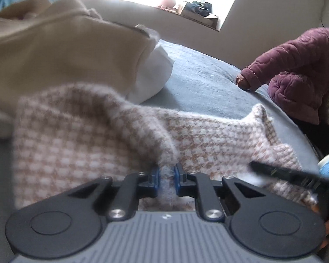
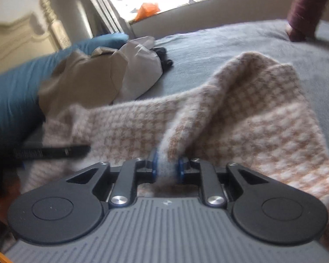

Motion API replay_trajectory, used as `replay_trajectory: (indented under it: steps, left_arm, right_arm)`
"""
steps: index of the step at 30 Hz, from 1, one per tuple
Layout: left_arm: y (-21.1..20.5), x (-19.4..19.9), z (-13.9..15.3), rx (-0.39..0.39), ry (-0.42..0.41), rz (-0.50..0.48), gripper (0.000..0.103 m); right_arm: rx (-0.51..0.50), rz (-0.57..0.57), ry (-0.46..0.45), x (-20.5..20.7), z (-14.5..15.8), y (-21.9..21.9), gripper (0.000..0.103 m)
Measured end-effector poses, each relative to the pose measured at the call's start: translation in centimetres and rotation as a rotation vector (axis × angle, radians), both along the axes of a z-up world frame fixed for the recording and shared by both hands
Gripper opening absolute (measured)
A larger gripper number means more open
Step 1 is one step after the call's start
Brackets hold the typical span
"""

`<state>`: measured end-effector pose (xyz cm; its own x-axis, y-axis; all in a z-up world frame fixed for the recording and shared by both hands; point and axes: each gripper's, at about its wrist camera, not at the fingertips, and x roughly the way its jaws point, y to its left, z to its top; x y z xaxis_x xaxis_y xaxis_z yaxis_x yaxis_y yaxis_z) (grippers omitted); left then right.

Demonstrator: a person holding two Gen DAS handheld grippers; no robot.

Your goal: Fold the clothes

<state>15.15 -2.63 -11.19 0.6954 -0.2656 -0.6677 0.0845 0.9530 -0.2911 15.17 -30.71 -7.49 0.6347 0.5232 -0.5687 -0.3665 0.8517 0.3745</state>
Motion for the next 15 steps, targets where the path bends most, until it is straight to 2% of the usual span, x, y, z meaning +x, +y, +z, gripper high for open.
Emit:
replay_trajectory:
  steps: [2, 5, 7, 9, 10, 11, 12, 13, 15]
  left_arm:
    - [0.1, -0.4, 0.0, 0.032, -0.021, -0.010, 0.020]
    - [-1.1, -0.8, -0.4, 0.105, -0.066, -0.035, 0.021]
    - [-2.4, -1.0, -0.6, 0.166, -0.106, -0.035, 0.024]
    - [-3.7, -1.7, -0.7, 0.264, -0.158, -0.025, 0.034]
    - [-4.2, -2.2, -0.7, 0.310, -0.183, -0.020, 0.037]
    - [-4.5, -2.6, -0.5, 0.339, -0.202, -0.018, 0.037]
    - [-4.6, -3.0, -0.1, 0.353, -0.218, -0.012, 0.037]
    - [-4.6, -3.9, 0.8, 0.353, -0.262, 0.007, 0.034]
    - [-4.6, -5.7, 2.7, 0.357, -0.384, 0.041, 0.034]
  right_arm:
    - [-0.044, -0.041, -0.055, -0.4, 2.2, -0.5, 0.021]
    - [-0.167, -0.067, -0.274, -2.1, 5.5, 0.9, 0.024]
    - [-0.196, -0.024, -0.372, -2.7, 6.3, 2.3, 0.024]
    - [-0.224, 0.037, -0.374, -2.1, 4.9, 3.9, 0.023]
    - [-0.251, 0.065, -0.343, -1.5, 3.4, 4.6, 0.023]
    - [-0.292, 0.098, -0.270, -0.5, 1.1, 5.1, 0.024]
    - [-0.292, 0.106, -0.227, 0.1, -1.1, 5.0, 0.024]
    - [-0.246, 0.090, -0.248, -0.2, -2.3, 4.3, 0.023]
    - [-0.211, 0.070, -0.246, -0.3, -2.1, 3.9, 0.024]
